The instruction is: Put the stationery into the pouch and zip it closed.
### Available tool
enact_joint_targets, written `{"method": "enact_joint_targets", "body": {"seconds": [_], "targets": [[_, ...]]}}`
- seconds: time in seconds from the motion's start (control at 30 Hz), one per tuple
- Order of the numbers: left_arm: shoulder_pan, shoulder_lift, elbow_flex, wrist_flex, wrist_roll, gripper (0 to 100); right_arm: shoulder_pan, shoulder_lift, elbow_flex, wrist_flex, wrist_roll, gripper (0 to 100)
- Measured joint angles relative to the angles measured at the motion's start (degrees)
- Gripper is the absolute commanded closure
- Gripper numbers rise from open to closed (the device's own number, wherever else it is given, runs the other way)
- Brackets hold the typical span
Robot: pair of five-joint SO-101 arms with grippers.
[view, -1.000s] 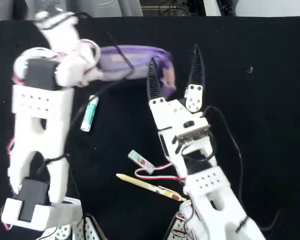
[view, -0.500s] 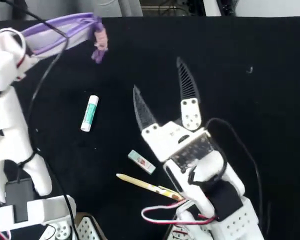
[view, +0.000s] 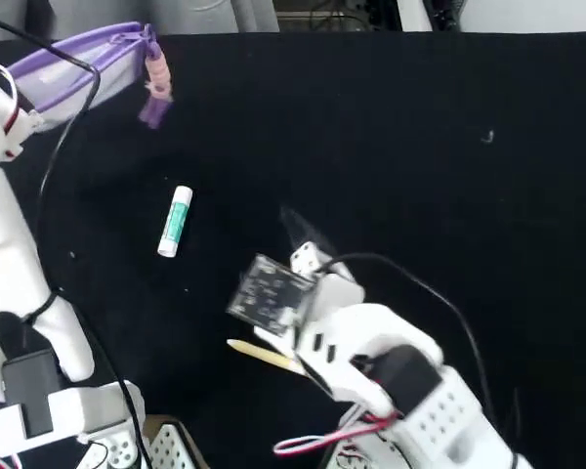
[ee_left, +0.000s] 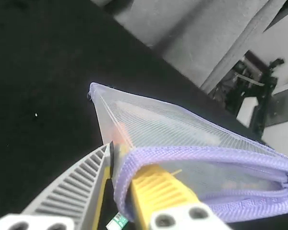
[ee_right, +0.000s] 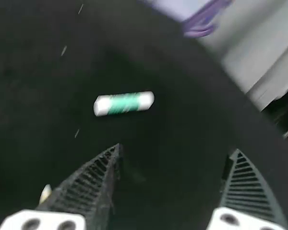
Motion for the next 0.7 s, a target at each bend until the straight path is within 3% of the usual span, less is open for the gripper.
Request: {"method": "enact_joint_targets", "body": {"seconds": [0.1, 0.4, 0.7], "targets": [[-0.5, 0.1, 4.4, -2.9, 0.0, 97, -2.4, 7.2, 0.0, 1.8, 0.1, 84.9], [-6.0, 0.1, 6.9, -8.9, 0.0, 97, -3.2, 30.3, -2.8, 1.8, 0.1, 84.9], [-8.4, 0.1, 6.9, -9.6, 0.0, 97, -11.1, 50.3, -8.3, 1.8, 3.5, 85.0]]}}
